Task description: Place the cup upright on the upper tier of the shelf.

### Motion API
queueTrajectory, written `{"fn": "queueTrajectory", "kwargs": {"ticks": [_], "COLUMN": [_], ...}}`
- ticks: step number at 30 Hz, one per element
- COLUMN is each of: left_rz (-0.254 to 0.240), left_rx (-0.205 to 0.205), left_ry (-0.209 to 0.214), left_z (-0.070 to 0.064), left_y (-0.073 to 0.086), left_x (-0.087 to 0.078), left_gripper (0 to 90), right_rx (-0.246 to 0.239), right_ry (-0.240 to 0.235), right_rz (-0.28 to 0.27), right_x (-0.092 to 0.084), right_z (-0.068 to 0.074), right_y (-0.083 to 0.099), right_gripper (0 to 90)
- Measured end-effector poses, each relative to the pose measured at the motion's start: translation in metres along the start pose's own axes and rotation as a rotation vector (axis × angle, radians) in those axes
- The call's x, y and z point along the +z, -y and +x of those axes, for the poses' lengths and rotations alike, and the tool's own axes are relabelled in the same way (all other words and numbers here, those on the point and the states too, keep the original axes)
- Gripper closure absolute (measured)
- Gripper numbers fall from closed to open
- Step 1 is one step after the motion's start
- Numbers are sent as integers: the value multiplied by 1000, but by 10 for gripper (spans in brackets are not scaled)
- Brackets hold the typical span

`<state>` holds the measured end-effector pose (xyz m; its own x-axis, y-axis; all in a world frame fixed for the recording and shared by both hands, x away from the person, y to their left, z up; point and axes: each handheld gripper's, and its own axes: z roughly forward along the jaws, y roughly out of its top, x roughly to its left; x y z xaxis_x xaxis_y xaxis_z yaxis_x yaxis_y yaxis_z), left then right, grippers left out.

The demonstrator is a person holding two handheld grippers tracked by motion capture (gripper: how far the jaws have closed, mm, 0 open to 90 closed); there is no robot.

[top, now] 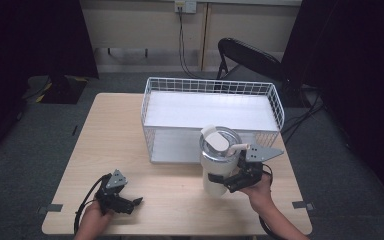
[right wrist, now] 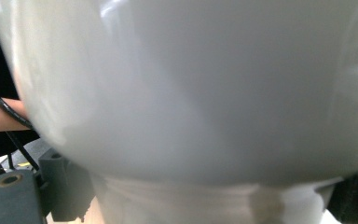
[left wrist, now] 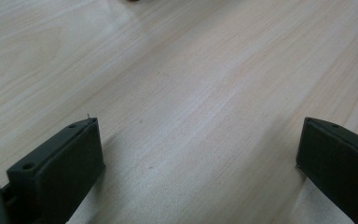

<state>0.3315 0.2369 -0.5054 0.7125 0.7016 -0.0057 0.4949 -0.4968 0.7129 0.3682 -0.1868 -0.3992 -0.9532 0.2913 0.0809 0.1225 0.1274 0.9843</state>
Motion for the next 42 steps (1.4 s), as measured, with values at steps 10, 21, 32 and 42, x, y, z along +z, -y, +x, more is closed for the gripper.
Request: {"fn": "queueTrajectory", "kwargs": {"ticks": [10,21,32,42], "left_rz": [0,0,0,1], "left_rx": [-1,0,0,0], "left_ry": [0,0,0,0], "left_z": [0,0,0,0], "left_y": [0,0,0,0], "left_x": [0,0,0,0], "left_gripper": [0,0,0,0], "right_rx": [-2,14,29,33], "right_ry": [4,20,37,54], "right_rz": [40,25,9,-4], "right_x": [-9,-16,-23,-26], "right_z": [-9,-19,-29,-35], "right_y": [-24,-40,-62,-81], "right_gripper": [94,95,96,96]}}
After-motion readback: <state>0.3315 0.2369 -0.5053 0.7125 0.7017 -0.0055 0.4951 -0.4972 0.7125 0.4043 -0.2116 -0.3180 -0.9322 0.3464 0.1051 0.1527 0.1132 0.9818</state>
